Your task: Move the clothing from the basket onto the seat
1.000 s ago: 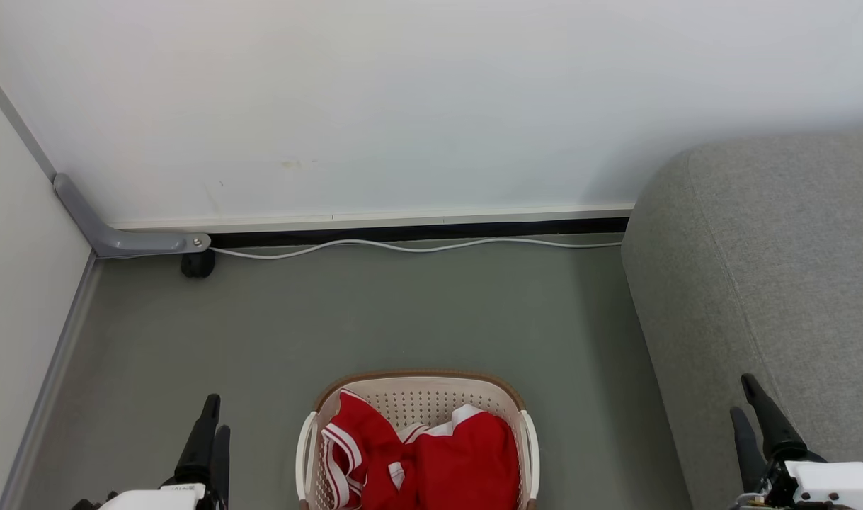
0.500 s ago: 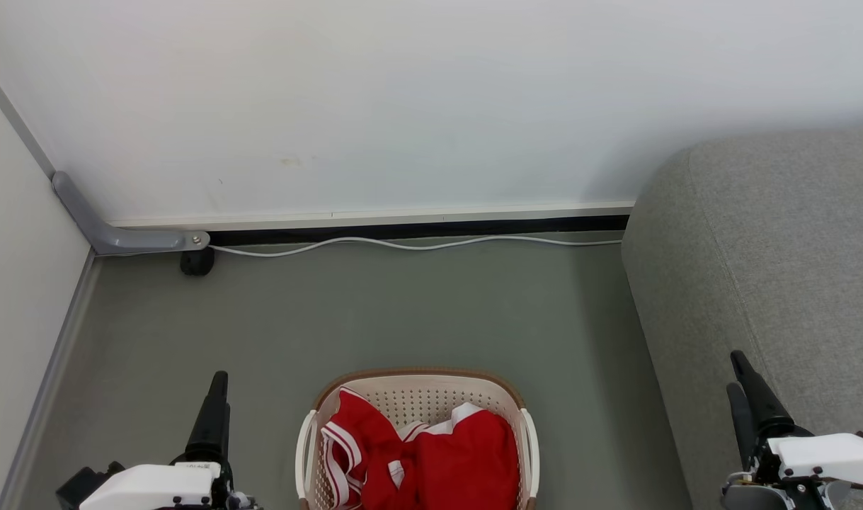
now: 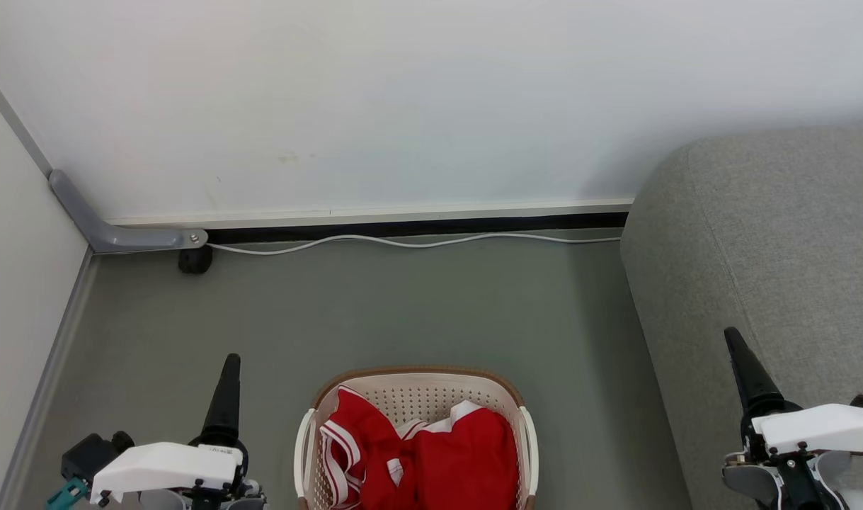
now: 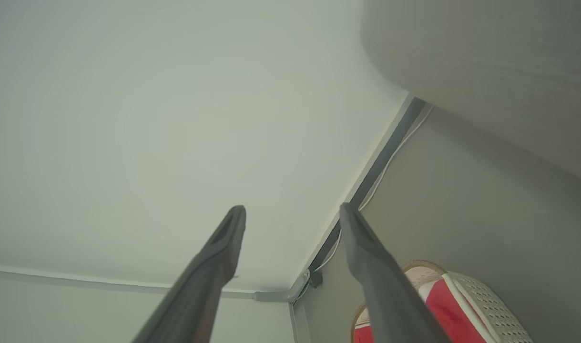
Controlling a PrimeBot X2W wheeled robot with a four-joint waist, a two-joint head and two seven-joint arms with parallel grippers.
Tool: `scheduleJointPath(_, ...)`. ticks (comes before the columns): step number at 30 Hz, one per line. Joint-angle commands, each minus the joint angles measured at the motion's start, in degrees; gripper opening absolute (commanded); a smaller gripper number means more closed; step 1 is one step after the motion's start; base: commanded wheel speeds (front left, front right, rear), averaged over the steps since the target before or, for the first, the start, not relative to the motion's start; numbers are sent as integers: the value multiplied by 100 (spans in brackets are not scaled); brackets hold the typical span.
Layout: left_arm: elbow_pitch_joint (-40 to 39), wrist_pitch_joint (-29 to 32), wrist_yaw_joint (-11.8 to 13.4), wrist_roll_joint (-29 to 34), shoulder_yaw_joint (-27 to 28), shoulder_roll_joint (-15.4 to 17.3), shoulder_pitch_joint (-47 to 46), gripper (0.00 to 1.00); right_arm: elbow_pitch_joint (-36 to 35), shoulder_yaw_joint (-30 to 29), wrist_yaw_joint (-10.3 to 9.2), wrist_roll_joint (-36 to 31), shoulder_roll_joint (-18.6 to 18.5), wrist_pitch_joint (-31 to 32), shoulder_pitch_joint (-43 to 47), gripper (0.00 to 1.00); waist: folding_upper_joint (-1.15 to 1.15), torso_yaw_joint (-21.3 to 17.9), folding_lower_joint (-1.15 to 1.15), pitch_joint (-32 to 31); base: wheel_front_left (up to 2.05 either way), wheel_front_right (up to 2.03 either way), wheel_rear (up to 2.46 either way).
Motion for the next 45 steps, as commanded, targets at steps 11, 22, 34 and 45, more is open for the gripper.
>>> scheduleJointPath(11, 41, -240, 147, 1249, -195, 90, -591, 100, 19, 358, 28, -1145, -302, -275, -548, 100, 0, -13, -1, 17, 0, 0, 0)
scheduleJointPath(22, 214, -425, 306, 2171, -367, 110, -792, 100, 190, 680, 31, -2101, -424, -460, -779, 100, 0, -12, -1, 36, 0, 0, 0)
scheduleJointPath(34, 327, -627, 427, 3168, -558, 131, -1011, 100, 312, 936, 33, -3009, -550, -661, -1020, 100, 0, -21, -1, 49, 0, 0, 0)
scheduleJointPath(45, 485, -813, 534, 3906, -665, 150, -1199, 100, 417, 1108, 36, -3694, -671, -846, -1218, 100, 0, -9, -1, 63, 0, 0, 0)
